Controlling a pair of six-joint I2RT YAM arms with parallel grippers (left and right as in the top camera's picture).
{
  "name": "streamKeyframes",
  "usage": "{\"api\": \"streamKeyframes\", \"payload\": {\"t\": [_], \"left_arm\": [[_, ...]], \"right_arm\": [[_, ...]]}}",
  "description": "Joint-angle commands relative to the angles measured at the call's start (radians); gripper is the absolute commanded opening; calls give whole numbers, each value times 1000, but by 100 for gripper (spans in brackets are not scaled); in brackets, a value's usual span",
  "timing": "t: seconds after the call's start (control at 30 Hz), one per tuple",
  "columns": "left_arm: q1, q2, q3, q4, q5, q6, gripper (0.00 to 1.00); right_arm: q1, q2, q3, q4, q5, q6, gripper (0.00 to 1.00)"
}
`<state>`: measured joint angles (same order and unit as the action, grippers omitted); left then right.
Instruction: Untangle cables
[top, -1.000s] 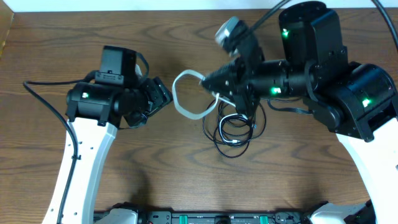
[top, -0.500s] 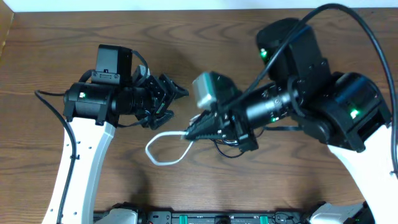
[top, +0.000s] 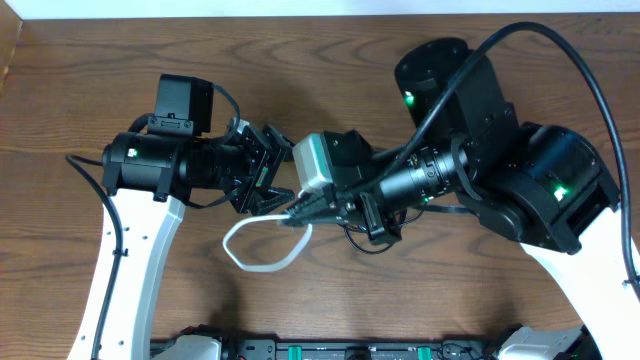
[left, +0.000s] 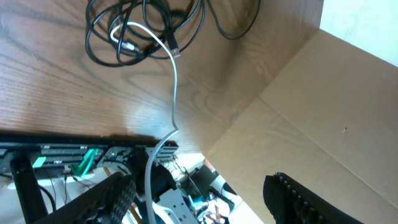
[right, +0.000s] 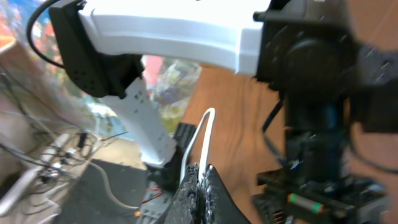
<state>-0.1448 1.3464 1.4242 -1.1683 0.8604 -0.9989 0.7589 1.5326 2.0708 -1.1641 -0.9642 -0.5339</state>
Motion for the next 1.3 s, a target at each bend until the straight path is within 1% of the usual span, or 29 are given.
{"api": "streamKeyframes", "payload": {"t": [0.0,0.17,0.43,0.6,0.7,0.73,0.83,0.93,0.97,1.03,1.17,1.23,1.27], "left_arm": [[0,6,0,-10,30,-5,72],[-40,6,0,-10,30,-5,72],[-103,6,0,-8,31,-10,70],[-105,6,0,-9,34,-9,55],[-105,6,0,-9,34,-9,38],[-105,6,0,-9,34,-9,36],[-105,6,0,-9,33,-9,25],[-105,6,0,-9,22,-9,9],[-105,6,0,-8,0,-9,8],[-105,6,0,-9,-93,-8,8],[-105,6,0,-29,-395,-8,8],[-105,6,0,-50,-495,-8,8],[-105,6,0,-55,-521,-2,7]], "right_arm": [[6,-1,1,41,9,2,1],[7,-1,1,109,12,21,1],[7,-1,1,117,35,24,1],[7,-1,1,113,43,29,1],[7,-1,1,113,42,48,1],[7,-1,1,112,43,50,1],[7,-1,1,113,43,66,1],[7,-1,1,112,43,68,1],[7,-1,1,112,44,77,1],[7,-1,1,113,64,113,1],[6,-1,1,113,177,255,1],[6,-1,1,106,262,343,2],[6,-1,1,101,303,376,4]]}}
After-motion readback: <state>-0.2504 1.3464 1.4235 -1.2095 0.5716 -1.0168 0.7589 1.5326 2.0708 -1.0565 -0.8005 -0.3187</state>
